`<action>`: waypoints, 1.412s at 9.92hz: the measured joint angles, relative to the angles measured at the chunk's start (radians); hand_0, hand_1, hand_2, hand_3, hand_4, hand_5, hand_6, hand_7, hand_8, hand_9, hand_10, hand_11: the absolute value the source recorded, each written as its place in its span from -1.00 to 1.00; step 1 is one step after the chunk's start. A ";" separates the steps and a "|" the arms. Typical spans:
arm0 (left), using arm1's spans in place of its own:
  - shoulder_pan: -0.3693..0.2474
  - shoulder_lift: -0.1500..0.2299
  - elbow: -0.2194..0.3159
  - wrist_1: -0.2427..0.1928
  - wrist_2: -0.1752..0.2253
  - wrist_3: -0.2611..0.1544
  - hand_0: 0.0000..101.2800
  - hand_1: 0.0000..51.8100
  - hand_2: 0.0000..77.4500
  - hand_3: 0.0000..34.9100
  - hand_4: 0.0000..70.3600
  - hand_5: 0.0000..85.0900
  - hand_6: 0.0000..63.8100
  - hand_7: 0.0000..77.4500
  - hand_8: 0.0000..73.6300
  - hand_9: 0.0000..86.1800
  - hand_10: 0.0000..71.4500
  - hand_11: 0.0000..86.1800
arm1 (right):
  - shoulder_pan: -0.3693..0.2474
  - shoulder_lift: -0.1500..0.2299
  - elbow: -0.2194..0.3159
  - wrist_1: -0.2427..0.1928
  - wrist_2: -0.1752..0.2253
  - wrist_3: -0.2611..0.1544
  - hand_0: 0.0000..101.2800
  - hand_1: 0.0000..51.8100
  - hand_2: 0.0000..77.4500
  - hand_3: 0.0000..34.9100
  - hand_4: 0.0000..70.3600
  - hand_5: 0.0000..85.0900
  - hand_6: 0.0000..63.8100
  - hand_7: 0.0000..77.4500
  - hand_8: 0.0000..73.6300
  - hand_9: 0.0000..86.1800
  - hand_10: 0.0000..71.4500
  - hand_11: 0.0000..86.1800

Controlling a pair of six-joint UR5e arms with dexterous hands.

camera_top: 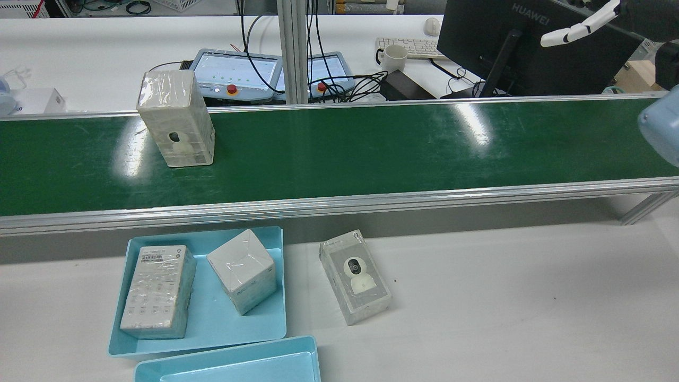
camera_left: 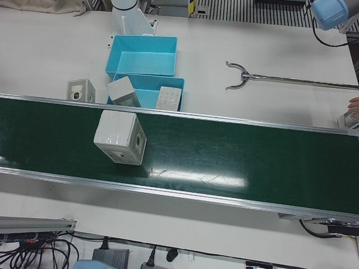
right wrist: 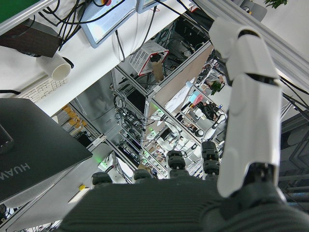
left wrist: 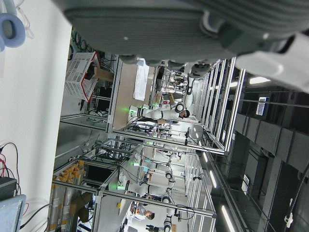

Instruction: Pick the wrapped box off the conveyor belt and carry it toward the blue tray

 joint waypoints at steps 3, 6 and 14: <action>0.000 0.000 0.000 0.000 0.000 0.000 -1.00 -1.00 -0.97 -1.00 -0.98 -0.99 -1.00 -0.99 -0.99 -1.00 -0.98 -1.00 | 0.000 -0.024 0.006 -0.002 -0.001 0.000 -0.07 -0.28 -0.32 0.15 -0.94 -0.65 -1.00 -0.99 -1.00 -0.97 -1.00 -0.96; 0.000 0.000 0.000 0.000 0.000 0.000 -1.00 -1.00 -0.99 -1.00 -0.98 -0.99 -0.98 -0.99 -0.99 -1.00 -0.98 -1.00 | -0.004 -0.031 0.007 -0.003 0.001 -0.003 -0.07 -0.28 -0.32 0.19 -0.98 -0.71 -1.00 -1.00 -1.00 -0.97 -1.00 -0.96; 0.000 0.000 0.000 0.000 0.000 0.000 -1.00 -1.00 -0.99 -1.00 -0.98 -0.99 -0.98 -0.99 -0.99 -1.00 -0.98 -1.00 | -0.052 0.023 0.056 -0.056 -0.032 -0.082 0.03 -0.05 -0.28 0.76 -1.00 -0.96 -1.00 -0.99 -1.00 -0.97 -1.00 -0.96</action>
